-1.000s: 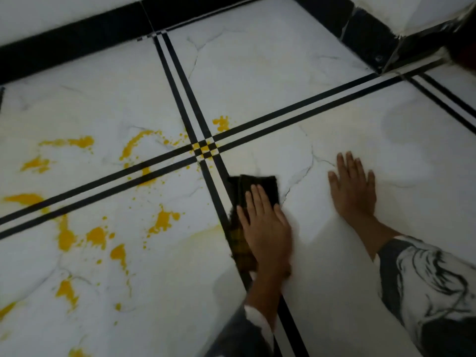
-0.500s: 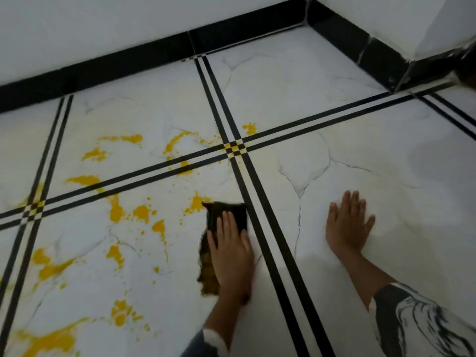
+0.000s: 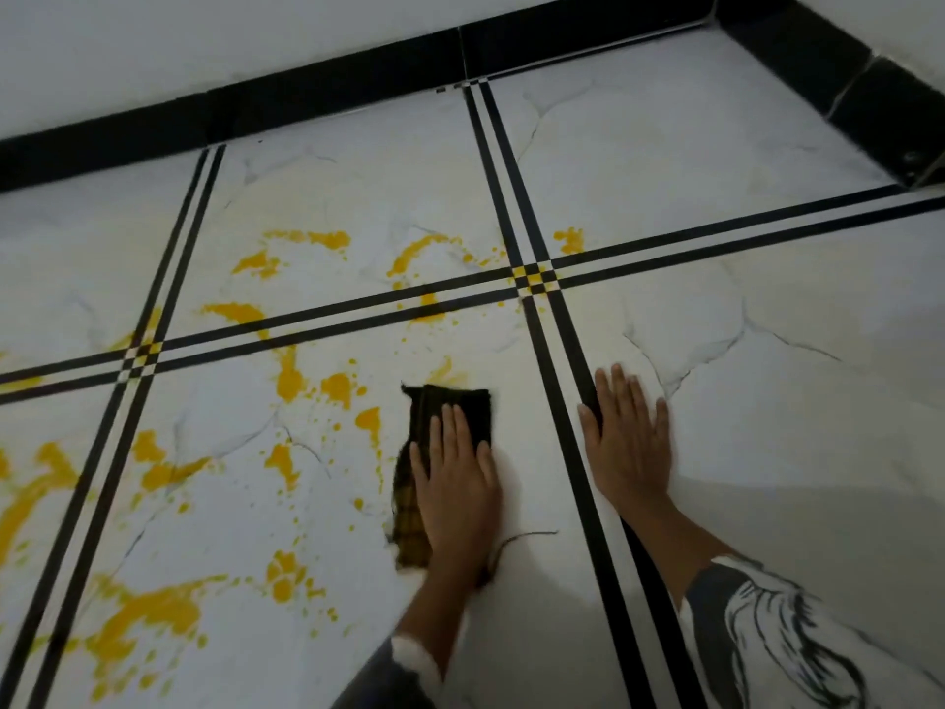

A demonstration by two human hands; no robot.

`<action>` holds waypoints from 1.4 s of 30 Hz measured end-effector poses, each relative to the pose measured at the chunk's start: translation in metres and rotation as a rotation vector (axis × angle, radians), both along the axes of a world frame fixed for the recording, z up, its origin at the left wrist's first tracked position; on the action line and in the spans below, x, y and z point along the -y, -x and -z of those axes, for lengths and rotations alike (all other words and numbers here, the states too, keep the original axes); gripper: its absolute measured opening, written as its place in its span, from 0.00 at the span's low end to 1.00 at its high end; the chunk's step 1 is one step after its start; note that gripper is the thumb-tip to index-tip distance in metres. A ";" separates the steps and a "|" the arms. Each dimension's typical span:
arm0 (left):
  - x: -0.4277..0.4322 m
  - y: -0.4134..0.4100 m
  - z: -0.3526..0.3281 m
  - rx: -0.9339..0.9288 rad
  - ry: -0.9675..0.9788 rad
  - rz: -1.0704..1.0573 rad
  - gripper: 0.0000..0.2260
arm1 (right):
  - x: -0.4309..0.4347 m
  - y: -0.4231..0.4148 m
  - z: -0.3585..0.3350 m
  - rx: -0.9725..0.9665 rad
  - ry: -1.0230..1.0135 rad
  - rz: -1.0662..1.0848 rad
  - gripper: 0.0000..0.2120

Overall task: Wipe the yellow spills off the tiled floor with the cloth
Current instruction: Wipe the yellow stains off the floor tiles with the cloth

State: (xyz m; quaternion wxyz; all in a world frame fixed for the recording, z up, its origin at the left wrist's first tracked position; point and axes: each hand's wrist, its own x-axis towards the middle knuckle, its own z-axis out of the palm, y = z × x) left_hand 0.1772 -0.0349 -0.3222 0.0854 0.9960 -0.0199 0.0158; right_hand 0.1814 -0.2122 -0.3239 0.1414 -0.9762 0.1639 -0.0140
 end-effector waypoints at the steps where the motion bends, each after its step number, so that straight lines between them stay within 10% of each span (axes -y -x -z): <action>1: 0.011 0.014 0.003 0.011 0.031 0.015 0.25 | -0.001 -0.001 0.003 -0.006 0.013 0.010 0.31; 7: 0.045 -0.055 -0.008 -0.117 0.011 0.323 0.28 | 0.001 -0.001 0.009 0.008 0.078 0.001 0.30; 15: -0.025 -0.045 0.001 -0.056 -0.022 -0.031 0.30 | 0.000 -0.001 0.007 0.013 0.052 0.010 0.29; 23: 0.028 -0.090 -0.004 -0.108 -0.017 0.376 0.25 | 0.001 0.000 0.014 0.042 0.072 -0.006 0.29; 32: 0.013 -0.050 -0.003 -0.096 0.001 0.140 0.33 | 0.001 -0.001 0.007 -0.027 0.014 -0.004 0.31; 35: 0.043 -0.027 -0.012 -0.079 0.276 0.105 0.34 | 0.007 0.001 0.002 0.004 -0.010 -0.062 0.37; 42: 0.107 -0.033 -0.050 -0.384 1.598 -0.366 0.15 | 0.040 0.022 -0.015 0.042 -0.237 0.205 0.26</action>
